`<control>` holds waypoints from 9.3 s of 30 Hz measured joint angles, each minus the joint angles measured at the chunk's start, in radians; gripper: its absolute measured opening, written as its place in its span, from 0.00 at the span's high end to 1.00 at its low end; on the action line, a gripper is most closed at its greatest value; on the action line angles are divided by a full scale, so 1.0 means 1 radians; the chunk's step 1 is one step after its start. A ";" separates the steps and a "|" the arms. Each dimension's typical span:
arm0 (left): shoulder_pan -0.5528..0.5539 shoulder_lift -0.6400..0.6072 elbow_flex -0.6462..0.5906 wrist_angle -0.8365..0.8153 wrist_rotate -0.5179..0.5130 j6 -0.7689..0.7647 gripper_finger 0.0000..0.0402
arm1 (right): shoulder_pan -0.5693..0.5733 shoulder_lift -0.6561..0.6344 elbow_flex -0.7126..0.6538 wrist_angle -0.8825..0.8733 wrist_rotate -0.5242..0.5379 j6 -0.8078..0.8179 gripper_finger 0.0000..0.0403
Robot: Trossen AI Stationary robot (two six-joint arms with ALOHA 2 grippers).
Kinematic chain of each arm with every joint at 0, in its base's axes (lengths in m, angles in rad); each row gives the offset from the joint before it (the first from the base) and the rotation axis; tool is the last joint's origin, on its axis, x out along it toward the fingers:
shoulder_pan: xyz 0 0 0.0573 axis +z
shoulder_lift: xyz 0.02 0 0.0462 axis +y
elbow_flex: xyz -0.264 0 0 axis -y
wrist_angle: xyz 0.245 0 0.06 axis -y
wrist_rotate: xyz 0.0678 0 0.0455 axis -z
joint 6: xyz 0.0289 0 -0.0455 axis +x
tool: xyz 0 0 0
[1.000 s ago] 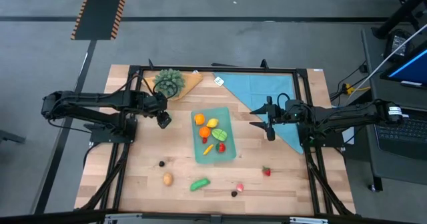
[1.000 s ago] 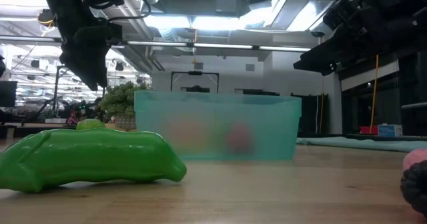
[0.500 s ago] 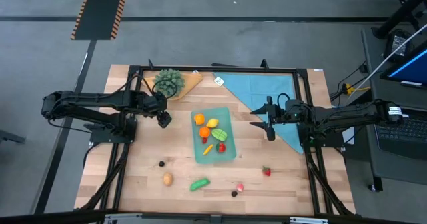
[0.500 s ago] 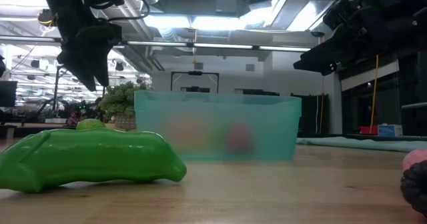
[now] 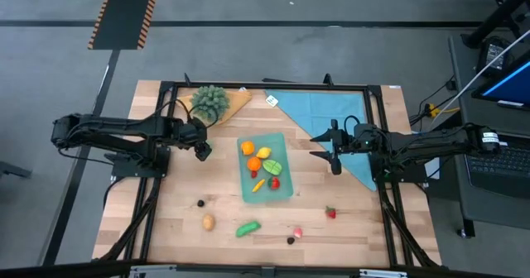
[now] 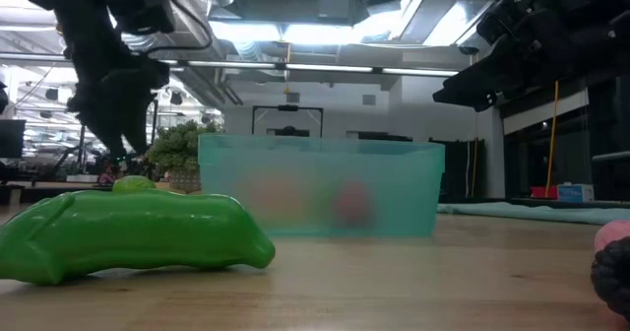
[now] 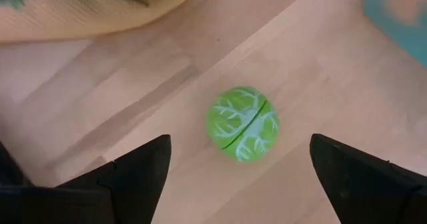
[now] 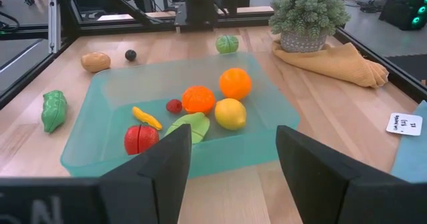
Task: Pick and placing Produce into tupperware
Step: Put the cabbage into the bin
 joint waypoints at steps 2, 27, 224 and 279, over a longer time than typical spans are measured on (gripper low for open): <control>0.000 0.000 -0.022 0.036 0.001 -0.013 0.14 | 0.000 0.000 0.000 0.000 0.000 0.000 0.45; 0.000 0.000 -0.084 0.159 0.011 -0.072 0.14 | 0.000 0.000 0.000 0.001 0.000 0.000 0.45; -0.220 0.349 0.295 0.863 0.195 0.722 0.44 | 0.001 0.000 0.000 -0.005 0.000 0.008 0.45; -0.254 0.698 0.821 0.071 0.186 0.632 0.44 | 0.002 0.000 0.000 -0.032 -0.001 0.026 0.45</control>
